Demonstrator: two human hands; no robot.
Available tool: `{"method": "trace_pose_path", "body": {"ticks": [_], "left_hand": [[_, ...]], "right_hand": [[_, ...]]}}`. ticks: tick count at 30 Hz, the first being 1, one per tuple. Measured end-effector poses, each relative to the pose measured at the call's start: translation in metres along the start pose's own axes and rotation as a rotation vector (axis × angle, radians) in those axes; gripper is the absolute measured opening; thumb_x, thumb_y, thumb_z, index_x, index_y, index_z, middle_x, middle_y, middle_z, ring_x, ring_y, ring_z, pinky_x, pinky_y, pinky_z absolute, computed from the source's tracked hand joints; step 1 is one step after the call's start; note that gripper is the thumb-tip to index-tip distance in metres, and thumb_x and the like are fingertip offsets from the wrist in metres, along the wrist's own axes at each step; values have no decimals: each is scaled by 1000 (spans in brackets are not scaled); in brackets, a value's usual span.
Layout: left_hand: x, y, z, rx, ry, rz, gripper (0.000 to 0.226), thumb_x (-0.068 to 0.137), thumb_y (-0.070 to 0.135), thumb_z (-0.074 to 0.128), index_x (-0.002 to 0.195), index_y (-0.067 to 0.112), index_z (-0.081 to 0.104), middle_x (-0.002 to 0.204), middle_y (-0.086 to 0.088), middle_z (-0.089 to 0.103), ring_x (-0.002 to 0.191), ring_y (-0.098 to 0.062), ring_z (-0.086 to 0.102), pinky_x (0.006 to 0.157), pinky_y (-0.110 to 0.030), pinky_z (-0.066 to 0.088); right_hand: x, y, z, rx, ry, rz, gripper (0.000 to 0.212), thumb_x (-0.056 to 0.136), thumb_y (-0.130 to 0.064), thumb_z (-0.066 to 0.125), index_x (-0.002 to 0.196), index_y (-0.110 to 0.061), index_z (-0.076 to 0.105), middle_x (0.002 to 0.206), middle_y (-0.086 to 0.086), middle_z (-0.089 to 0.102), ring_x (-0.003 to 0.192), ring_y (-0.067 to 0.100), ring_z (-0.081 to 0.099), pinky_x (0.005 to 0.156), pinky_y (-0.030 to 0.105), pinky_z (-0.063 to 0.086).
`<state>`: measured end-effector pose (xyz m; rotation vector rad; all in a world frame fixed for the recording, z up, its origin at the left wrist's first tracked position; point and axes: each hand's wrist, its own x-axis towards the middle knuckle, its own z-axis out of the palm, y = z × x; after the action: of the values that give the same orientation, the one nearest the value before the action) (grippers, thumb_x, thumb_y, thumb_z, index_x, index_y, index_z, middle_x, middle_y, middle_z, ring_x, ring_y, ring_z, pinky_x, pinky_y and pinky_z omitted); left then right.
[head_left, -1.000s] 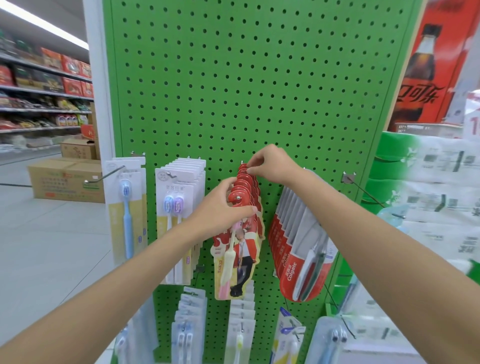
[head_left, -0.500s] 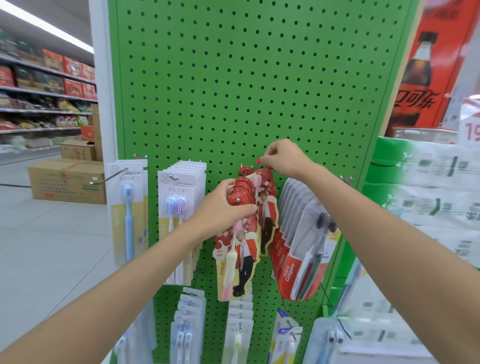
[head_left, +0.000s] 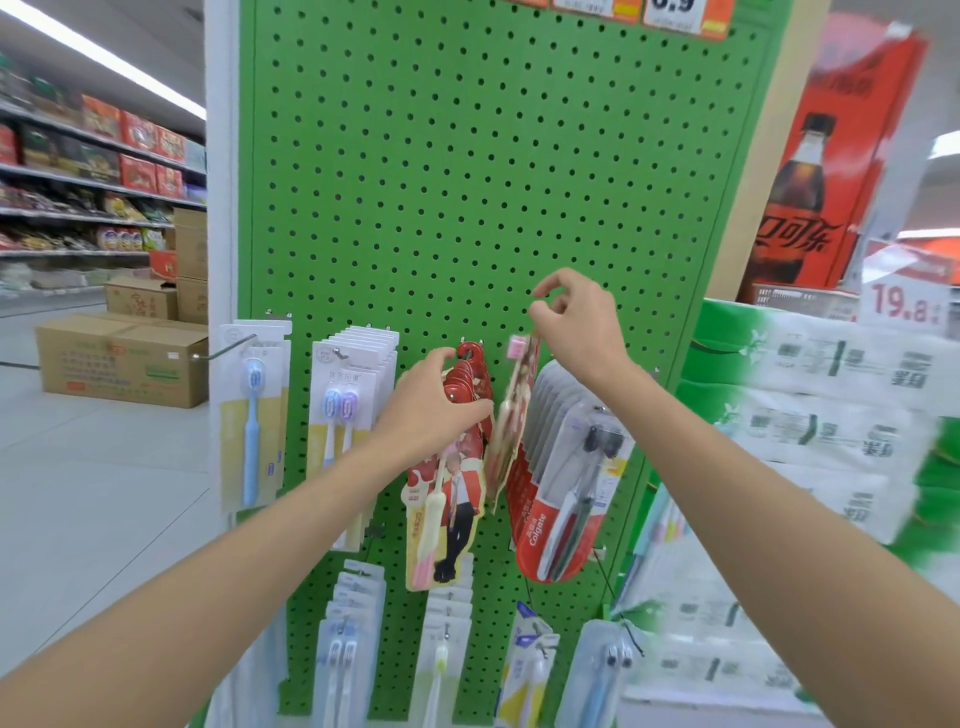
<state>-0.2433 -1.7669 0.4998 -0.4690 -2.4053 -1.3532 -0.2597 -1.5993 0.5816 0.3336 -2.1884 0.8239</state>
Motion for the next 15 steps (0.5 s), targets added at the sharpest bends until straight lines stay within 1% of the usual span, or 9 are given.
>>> {"method": "trace_pose_path", "body": {"ticks": [2,4,5,6,7,8,10,12,15], "left_hand": [[-3,6,-1,18,5,2,77,88,35,70,150,21,28,142,0,46,65,11,45,44,-7,38],[-6,11,-2,21,0,-2,75,88,35,69,150,20,29,145,-1,43,67,10,45,44,-8,36],[-8,13,-3,30,6,2,74,89,35,69,150,20,30,147,-1,42,71,8,47,49,-8,36],[-11,15,-3,41,21,12,73,89,34,69,149,19,31,148,-1,40,82,5,50,60,-7,38],[-13,16,-2,56,46,28,70,88,33,69,148,19,34,149,-1,39,97,-1,50,77,-10,39],[-16,17,0,69,82,51,66,88,32,68,145,19,37,148,0,39,111,-4,44,89,-17,36],[-23,22,2,49,159,110,55,90,28,66,140,20,44,143,2,44,117,-2,37,95,-22,31],[-32,31,5,-30,189,155,46,94,26,62,138,18,49,139,3,50,117,-3,43,100,-23,35],[-47,43,10,-112,155,189,46,97,35,58,138,18,51,135,6,55,121,-8,50,103,-28,41]], "right_hand": [[-9,-7,-7,-17,1,-30,14,90,-9,53,101,-13,61,56,0,50,50,14,37,54,28,38],[-18,-12,-14,-48,8,-53,14,90,-9,53,100,-14,62,56,0,52,51,16,39,54,31,39],[-23,-14,-18,-66,20,-64,15,90,-9,53,101,-14,62,55,-2,52,51,15,40,54,32,40],[-27,-16,-22,-86,35,-73,15,90,-10,53,102,-14,62,54,-4,52,50,14,40,55,31,42],[-32,-18,-26,-104,49,-78,15,91,-10,53,103,-14,62,54,-6,52,49,13,41,56,31,44],[-37,-20,-30,-118,63,-82,16,92,-11,53,104,-13,63,54,-7,52,48,13,42,57,31,46],[-47,-25,-37,-135,82,-86,16,93,-13,53,103,-13,66,58,-5,58,50,17,50,63,32,51],[-57,-27,-40,-123,79,-81,17,95,-15,53,101,-13,68,66,0,66,60,23,62,65,36,55],[-76,-25,-38,-66,53,-64,17,99,-18,51,105,-14,67,74,1,68,57,18,57,58,34,51]]}}
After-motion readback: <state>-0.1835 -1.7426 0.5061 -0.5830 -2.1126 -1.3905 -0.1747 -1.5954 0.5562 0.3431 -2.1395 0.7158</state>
